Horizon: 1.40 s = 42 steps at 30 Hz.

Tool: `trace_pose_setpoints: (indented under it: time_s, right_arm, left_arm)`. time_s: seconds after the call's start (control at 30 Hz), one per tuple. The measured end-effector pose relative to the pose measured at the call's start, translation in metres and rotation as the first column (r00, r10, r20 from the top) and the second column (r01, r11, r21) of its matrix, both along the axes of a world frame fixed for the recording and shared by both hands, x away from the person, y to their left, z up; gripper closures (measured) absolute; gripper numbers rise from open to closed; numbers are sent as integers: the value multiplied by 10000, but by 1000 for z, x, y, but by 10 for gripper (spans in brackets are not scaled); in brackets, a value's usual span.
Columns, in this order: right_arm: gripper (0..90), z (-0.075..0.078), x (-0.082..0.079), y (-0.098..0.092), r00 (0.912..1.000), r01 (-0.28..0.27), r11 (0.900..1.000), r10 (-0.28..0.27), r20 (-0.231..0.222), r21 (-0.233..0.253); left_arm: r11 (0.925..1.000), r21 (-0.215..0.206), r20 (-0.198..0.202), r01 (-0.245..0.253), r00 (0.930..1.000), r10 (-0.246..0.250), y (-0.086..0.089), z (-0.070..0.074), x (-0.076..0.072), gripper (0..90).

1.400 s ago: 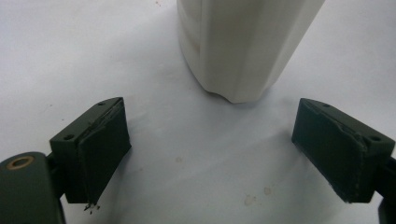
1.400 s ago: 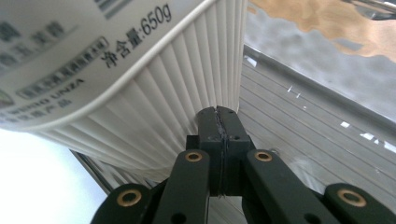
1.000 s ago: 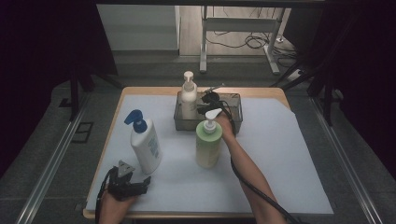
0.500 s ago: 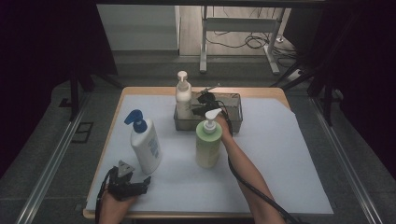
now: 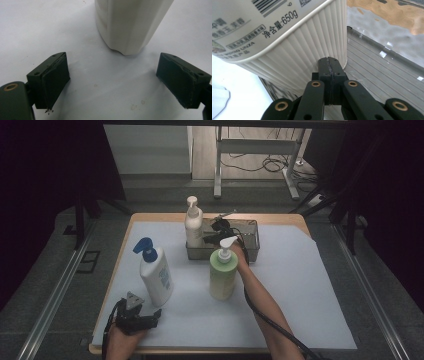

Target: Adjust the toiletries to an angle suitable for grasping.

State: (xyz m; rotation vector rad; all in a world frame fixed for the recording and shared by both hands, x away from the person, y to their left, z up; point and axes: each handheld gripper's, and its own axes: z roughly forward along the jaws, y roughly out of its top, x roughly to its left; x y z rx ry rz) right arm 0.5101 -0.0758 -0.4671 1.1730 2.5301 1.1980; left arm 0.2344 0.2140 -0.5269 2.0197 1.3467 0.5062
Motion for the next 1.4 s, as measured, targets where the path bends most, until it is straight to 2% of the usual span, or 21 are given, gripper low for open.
trace_pose_setpoints:
  time_s: [0.17, 0.4, 0.73, 1.07, 1.3, 1.4]
  right_arm:
    - [890, 0, -1, 0, 10000, -82, 9997, 83, 39, -209]
    - [782, 0, -3, -8, 9998, 104, 9989, -97, 157, -462]
    - [557, 9, -14, -34, 9966, 523, 9974, -490, 666, -499]
    - [391, 21, -32, -54, 9929, 541, 9979, -501, 1078, -349]
    - [336, 27, -48, -73, 9889, 582, 9979, -539, 1382, -275]
    - [319, 28, -55, -82, 9887, 616, 9978, -576, 1381, -252]
  left_arm:
    - [10000, 13, 10, 11, 10000, -11, 0, 0, 0, 107]
    - [10000, 9, 23, 1, 10000, -1, 0, 0, 0, 107]
    - [10000, 27, 31, 14, 10000, -14, 0, 0, 0, 107]
    - [10000, 36, 33, 12, 10000, -13, 0, 0, 0, 107]
    - [10000, 33, 33, 14, 10000, -14, 0, 0, 0, 107]
    - [10000, 26, 33, 15, 10000, -15, 0, 0, 0, 107]
